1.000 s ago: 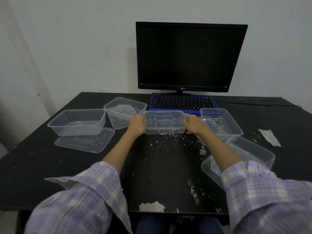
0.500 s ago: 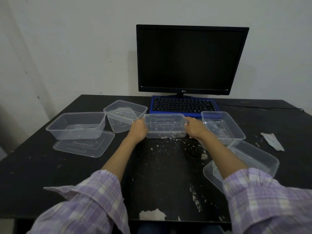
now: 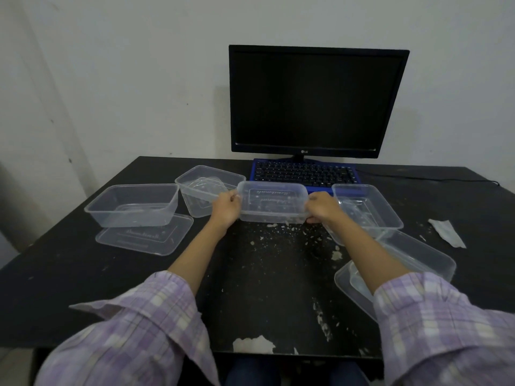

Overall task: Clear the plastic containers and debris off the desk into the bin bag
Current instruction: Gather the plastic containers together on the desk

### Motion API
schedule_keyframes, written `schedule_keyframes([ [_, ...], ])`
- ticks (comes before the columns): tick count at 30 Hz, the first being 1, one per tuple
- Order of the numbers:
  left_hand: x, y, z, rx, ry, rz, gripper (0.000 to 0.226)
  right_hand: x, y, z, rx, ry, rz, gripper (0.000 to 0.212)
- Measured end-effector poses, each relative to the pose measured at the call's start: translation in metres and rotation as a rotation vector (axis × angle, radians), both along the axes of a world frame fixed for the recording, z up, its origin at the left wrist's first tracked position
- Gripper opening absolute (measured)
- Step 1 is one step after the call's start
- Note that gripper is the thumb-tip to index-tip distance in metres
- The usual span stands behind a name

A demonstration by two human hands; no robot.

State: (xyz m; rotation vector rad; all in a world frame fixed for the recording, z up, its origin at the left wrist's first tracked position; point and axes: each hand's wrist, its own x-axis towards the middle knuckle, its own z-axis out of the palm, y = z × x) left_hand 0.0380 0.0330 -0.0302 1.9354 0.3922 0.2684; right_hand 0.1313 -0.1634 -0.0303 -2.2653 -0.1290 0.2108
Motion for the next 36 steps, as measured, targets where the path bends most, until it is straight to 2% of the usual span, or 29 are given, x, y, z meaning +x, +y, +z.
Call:
schedule_keyframes([
  [3,-0.007,0.002,0.009,0.005,-0.019,0.004,0.025,-0.009,0.001,0.010,0.007,-0.034,-0.009,0.019],
  [6,-0.023,0.004,0.015,-0.004,-0.035,0.009,0.029,-0.027,0.000,0.019,0.089,-0.071,-0.026,0.025],
  [11,-0.070,0.015,0.024,-0.032,-0.113,0.047,0.029,-0.074,0.002,0.035,0.413,0.089,0.066,0.019],
  [15,-0.118,0.025,0.037,-0.054,-0.137,0.079,0.021,-0.113,0.005,0.043,0.523,0.184,0.141,0.025],
  [20,-0.202,0.047,0.044,-0.072,-0.115,0.144,0.029,-0.177,0.018,0.049,0.644,0.273,0.311,0.032],
  [25,-0.292,0.063,0.042,-0.167,-0.129,0.226,0.023,-0.237,0.038,0.045,0.657,0.385,0.491,0.035],
  [29,-0.357,0.073,0.032,-0.175,-0.074,0.276,0.026,-0.280,0.059,0.026,0.651,0.449,0.604,0.036],
  [36,-0.422,0.103,-0.010,-0.154,0.217,0.256,0.026,-0.336,0.085,-0.039,0.607,0.529,0.637,0.041],
])
